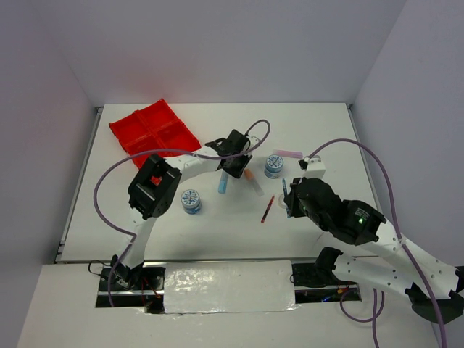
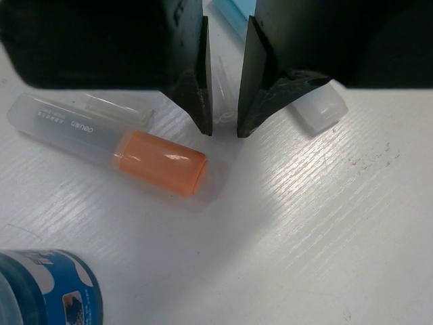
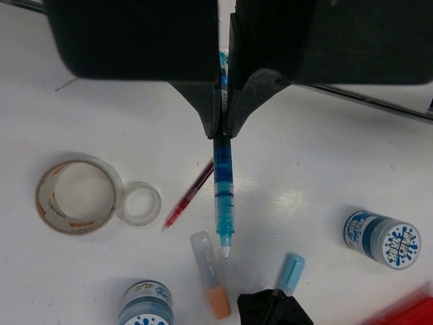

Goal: Sort the stationery into containers
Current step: Close the pen cap on the pen.

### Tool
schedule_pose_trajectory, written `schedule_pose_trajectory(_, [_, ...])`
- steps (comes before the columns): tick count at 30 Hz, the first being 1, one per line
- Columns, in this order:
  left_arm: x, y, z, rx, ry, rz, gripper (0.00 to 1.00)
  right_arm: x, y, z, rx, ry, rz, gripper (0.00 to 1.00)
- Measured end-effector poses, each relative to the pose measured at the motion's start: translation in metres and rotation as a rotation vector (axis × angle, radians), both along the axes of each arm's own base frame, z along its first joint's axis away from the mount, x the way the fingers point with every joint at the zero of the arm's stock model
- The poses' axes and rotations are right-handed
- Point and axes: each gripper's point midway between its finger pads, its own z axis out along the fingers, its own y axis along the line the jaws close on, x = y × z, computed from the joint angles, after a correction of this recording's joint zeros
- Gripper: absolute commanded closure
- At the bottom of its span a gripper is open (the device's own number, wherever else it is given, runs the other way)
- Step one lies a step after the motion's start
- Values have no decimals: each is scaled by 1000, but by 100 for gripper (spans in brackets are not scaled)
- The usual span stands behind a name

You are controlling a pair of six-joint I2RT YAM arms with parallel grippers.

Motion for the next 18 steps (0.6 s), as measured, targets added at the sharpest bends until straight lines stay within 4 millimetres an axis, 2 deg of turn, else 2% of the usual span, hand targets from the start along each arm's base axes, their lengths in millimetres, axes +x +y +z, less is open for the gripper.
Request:
schedule_pose_trajectory(7, [-1,2,0,32,-37,63,55,-1,-1,-5,-8,6,1,100])
schedule_pose_trajectory(12, [-1,6,0,33,-38,109,54,-1,-1,-5,-6,5,1,100])
schedule_pose_trajectory(18, [-3,9,0,37,-26,136,57,-2,-2,-2,5,-2,1,100])
